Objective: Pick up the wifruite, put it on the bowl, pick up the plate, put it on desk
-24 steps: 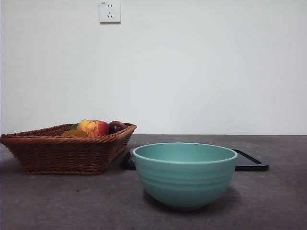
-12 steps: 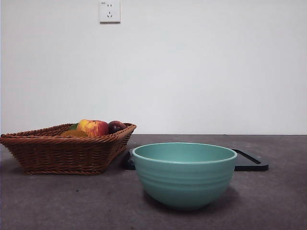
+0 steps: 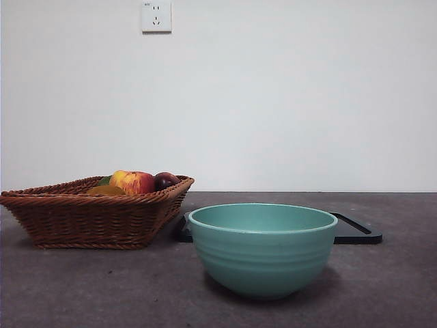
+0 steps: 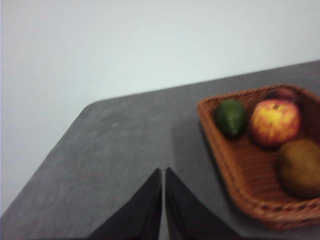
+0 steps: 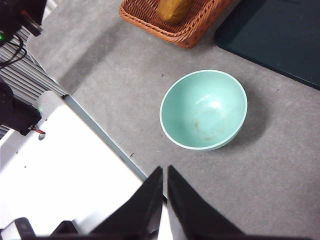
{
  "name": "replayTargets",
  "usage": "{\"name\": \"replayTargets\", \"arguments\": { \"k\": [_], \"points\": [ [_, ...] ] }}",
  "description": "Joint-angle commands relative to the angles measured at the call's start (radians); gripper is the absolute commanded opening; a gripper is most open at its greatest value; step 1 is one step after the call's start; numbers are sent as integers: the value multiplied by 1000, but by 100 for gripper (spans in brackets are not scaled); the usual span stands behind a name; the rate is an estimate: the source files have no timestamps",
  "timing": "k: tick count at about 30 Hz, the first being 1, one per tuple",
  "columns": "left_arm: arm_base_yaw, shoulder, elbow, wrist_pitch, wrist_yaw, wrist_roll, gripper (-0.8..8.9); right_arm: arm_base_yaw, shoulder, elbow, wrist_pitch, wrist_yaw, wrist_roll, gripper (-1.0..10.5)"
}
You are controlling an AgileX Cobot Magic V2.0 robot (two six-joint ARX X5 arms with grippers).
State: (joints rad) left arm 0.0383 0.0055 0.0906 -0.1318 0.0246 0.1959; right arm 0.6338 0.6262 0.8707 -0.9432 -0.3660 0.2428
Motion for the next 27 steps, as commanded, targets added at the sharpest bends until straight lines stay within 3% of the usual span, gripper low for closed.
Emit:
{"name": "replayTargets", "arguments": {
  "k": [1,13,20,27],
  "points": [
    [3,-3,-26,4,-28,-6,10,6,5,19,8,0,-8,5],
    [3,-3,-79,-56,-33,-47,10,6,5,19,8,0,-8,5],
    [3,-3,-79,-59,-32,-124,10,6,5,19,8,0,-8,5],
    [3,-3,-79,-59,-32,-127,10,6,5,19,8,0,-8,5]
  ]
}}
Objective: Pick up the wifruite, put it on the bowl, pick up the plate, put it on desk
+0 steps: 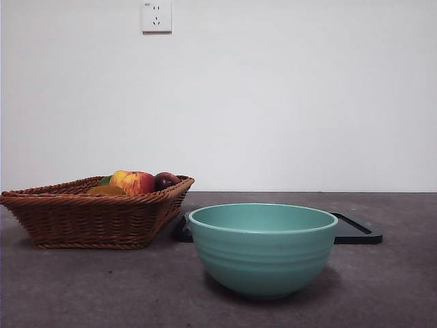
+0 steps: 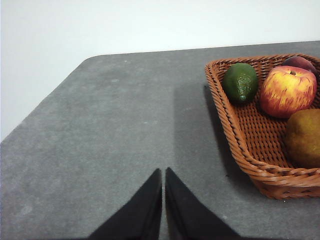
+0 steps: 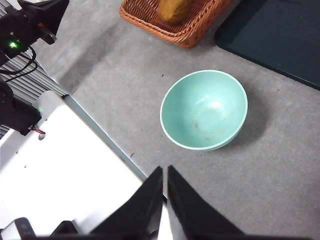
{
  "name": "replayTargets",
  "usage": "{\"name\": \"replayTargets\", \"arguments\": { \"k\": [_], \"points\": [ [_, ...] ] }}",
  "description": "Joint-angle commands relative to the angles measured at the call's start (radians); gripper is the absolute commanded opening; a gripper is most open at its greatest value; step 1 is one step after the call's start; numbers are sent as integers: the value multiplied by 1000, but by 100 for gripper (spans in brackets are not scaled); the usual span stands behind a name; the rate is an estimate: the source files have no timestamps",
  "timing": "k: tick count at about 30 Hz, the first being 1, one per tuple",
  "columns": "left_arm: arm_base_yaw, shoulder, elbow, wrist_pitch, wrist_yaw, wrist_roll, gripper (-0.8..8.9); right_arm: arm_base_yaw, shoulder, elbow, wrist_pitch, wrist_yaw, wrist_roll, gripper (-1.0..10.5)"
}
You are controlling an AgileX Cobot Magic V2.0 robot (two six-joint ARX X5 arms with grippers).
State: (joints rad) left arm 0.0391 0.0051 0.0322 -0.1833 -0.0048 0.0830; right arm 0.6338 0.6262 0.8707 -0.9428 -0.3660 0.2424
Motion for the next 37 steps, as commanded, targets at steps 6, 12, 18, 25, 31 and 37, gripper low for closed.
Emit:
{"name": "replayTargets", "arguments": {
  "k": [6,12,18,25,31,37],
  "points": [
    [2,-2,-21,-7,-3,-14,10,6,5,19,8,0,-8,5],
    [2,-2,-21,-7,-3,-14,10,6,5,19,8,0,-8,5],
    [2,-2,-21,-7,-3,-14,10,6,5,19,8,0,-8,5],
    [2,-2,-21,-7,-3,-14,10,-38,-7,19,30,4,-77,5],
    [2,-2,-21,-7,-3,-14,10,-285,-66,11,77,7,-235,5],
    [2,-2,-21,-7,-3,-14,10,-543,-186,-67,276,30,-325,6]
  ]
}}
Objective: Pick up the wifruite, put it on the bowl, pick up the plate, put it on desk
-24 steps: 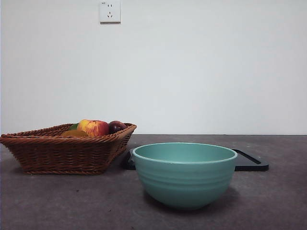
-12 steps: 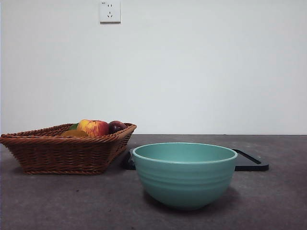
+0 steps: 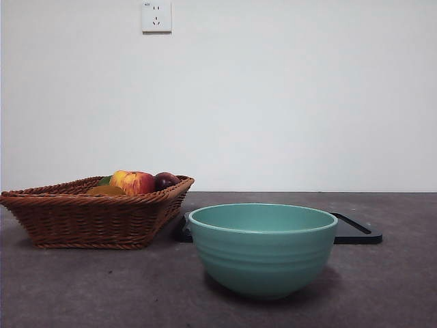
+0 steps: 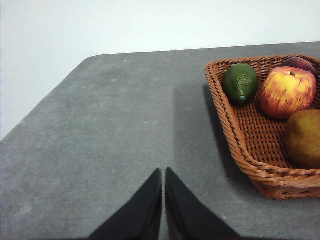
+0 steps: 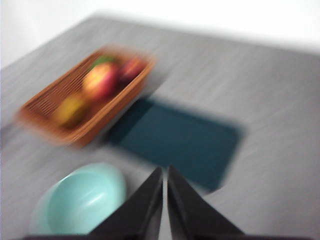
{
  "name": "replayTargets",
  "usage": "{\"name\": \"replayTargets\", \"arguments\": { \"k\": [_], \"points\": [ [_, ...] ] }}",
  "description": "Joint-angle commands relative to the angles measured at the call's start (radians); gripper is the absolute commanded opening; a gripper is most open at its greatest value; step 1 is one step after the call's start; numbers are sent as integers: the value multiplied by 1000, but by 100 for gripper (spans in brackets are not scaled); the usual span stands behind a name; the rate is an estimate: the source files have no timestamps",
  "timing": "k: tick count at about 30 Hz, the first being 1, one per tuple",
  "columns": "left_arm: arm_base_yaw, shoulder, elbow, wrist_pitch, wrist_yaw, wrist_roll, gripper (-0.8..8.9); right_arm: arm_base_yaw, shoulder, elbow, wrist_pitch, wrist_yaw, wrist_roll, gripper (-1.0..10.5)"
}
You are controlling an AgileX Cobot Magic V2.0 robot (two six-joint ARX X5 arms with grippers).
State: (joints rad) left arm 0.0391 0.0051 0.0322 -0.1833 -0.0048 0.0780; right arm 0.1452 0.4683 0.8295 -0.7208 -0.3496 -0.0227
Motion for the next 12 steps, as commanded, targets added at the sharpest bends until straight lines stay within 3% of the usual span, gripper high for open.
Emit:
{"name": "replayTargets", "arguments": {
  "k": [1,5,12],
  "points": [
    [2,-2,-21,-7,-3,-9,10,-101,-64,-68,112,25,-63,5],
    [2,-2,-21,-7,-3,-9,10,-183,-192,-275,317,81,-59,5],
    [2,-2,-21,-7,-3,-9,10,-155,-349,-540,532,244,12,5]
  ]
}}
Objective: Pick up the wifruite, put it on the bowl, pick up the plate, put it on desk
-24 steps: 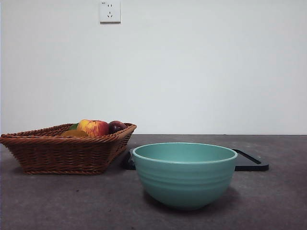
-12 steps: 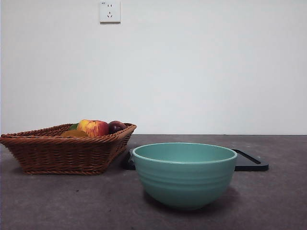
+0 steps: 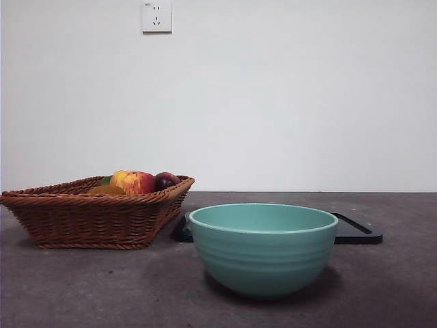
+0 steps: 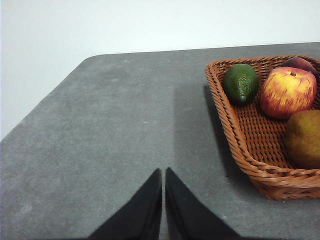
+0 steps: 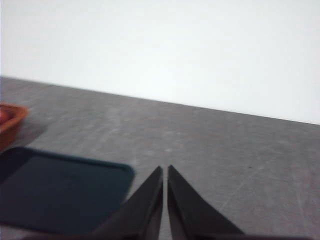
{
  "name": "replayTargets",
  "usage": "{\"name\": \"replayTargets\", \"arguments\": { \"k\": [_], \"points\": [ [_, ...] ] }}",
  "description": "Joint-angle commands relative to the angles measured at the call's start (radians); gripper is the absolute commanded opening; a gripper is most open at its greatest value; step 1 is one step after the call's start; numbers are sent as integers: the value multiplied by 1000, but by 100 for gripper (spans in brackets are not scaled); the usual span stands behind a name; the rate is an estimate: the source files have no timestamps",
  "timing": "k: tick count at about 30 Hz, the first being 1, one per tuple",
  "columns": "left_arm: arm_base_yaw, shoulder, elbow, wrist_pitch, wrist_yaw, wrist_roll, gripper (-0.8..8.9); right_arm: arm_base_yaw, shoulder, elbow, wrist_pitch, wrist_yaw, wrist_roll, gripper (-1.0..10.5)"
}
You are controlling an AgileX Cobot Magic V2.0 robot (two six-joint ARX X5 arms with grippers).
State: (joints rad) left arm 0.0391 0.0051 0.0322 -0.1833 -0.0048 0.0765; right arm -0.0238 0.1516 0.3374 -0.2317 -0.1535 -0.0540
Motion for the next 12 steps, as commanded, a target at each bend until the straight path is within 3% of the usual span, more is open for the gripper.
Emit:
{"name": "replayTargets", "arguments": {
  "k": [1,6,12],
  "points": [
    [2,-2,-21,-7,-3,-7,10,22,-51,-79,64,73,55,5],
    [2,-2,-21,-7,-3,-8,10,48,-117,-196,128,129,85,5],
    [2,-2,-21,-7,-3,-7,10,69,-148,-281,134,132,99,5]
  ]
}}
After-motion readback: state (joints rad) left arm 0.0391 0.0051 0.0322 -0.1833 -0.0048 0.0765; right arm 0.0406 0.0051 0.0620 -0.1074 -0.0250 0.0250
